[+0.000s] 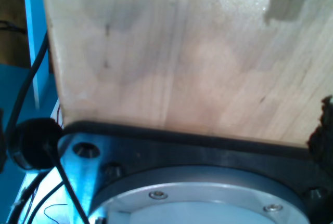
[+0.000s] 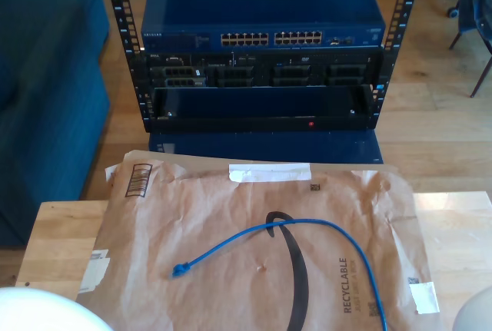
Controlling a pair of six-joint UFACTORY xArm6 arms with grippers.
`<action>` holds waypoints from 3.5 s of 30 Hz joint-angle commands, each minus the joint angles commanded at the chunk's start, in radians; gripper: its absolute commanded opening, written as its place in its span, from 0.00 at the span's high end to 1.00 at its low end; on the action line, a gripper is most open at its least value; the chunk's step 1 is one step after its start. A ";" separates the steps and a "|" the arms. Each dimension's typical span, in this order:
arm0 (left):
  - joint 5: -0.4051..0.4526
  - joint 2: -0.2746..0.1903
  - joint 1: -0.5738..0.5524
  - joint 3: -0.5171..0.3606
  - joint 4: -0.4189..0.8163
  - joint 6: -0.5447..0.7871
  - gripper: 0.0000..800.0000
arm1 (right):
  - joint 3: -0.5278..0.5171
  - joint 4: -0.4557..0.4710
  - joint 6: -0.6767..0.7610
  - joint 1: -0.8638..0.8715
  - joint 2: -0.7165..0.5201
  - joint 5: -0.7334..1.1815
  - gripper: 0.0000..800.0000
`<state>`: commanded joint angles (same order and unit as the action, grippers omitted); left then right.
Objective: Grab the cable and plug it in
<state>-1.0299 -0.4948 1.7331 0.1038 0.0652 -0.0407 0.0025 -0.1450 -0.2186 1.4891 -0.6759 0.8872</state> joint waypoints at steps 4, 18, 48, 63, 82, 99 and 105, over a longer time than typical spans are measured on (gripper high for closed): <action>0.000 0.000 0.000 0.000 0.000 0.000 0.00 | 0.000 0.000 0.000 0.000 0.000 0.000 0.00; 0.000 0.000 0.000 0.000 0.000 0.000 0.00 | 0.000 0.000 0.000 0.000 0.000 0.000 0.00; 0.000 0.000 0.000 0.000 0.000 0.000 0.00 | 0.000 0.000 0.000 0.000 0.000 0.000 0.00; 0.000 0.000 0.000 0.000 0.000 0.000 0.00 | -0.002 0.000 0.003 0.000 0.000 0.000 0.00; -0.222 -0.101 -0.009 0.146 0.005 -0.018 0.00 | 0.249 0.006 0.239 -0.026 -0.075 0.282 0.01; -0.400 -0.092 -0.657 0.365 -0.012 -0.621 0.00 | 0.568 0.008 0.813 -0.578 0.118 0.301 0.02; -0.427 -0.078 -0.852 0.405 -0.012 -0.812 0.00 | 0.663 0.008 1.002 -0.784 0.160 0.413 0.02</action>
<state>-1.4565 -0.5731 0.8815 0.5088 0.0529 -0.8523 0.6653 -0.1373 0.7833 0.7050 -0.5163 1.3000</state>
